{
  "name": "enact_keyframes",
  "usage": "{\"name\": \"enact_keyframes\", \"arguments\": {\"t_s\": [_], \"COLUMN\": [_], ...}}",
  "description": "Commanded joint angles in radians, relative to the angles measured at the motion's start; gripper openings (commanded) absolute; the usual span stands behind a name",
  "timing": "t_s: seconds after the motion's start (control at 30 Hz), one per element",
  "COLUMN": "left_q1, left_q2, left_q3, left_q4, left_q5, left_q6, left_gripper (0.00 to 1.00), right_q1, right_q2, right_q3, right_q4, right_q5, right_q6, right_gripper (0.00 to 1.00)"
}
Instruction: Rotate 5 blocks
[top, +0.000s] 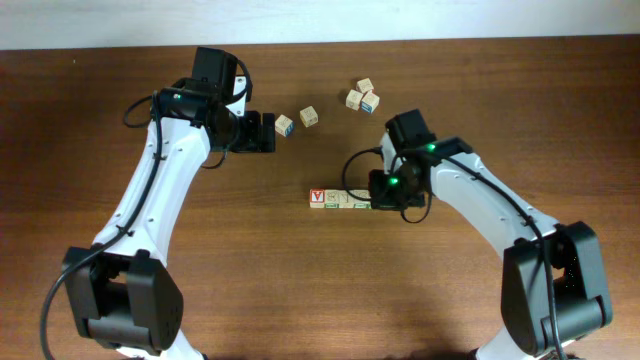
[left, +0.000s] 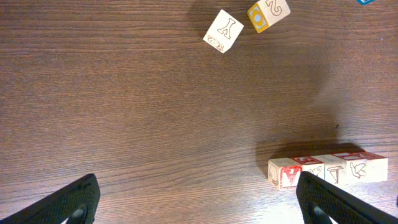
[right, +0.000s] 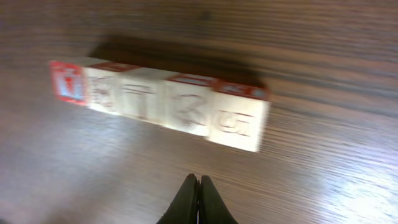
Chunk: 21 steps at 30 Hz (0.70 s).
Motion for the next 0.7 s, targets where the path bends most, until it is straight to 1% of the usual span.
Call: {"name": "enact_keyframes", "arguments": {"t_s": [0.0,0.27,0.67], "left_q1": [0.003,0.003,0.003], "left_q2": [0.004,0.004,0.004], "left_q3": [0.016,0.016,0.016], "left_q4": [-0.001,-0.001,-0.001], "left_q5": [0.011,0.011,0.011], "left_q6": [-0.009,-0.009,-0.009], "left_gripper": [0.99,0.99,0.99], "right_q1": [-0.007,-0.007,0.001], "right_q2": [-0.01,0.014,0.06], "right_q3": [0.007,-0.043,-0.043], "right_q4": [-0.005,0.022,0.026], "right_q5": [0.043,0.045,0.041], "right_q6": [0.008,0.039,0.039], "right_gripper": [0.05,0.05,0.05]}}
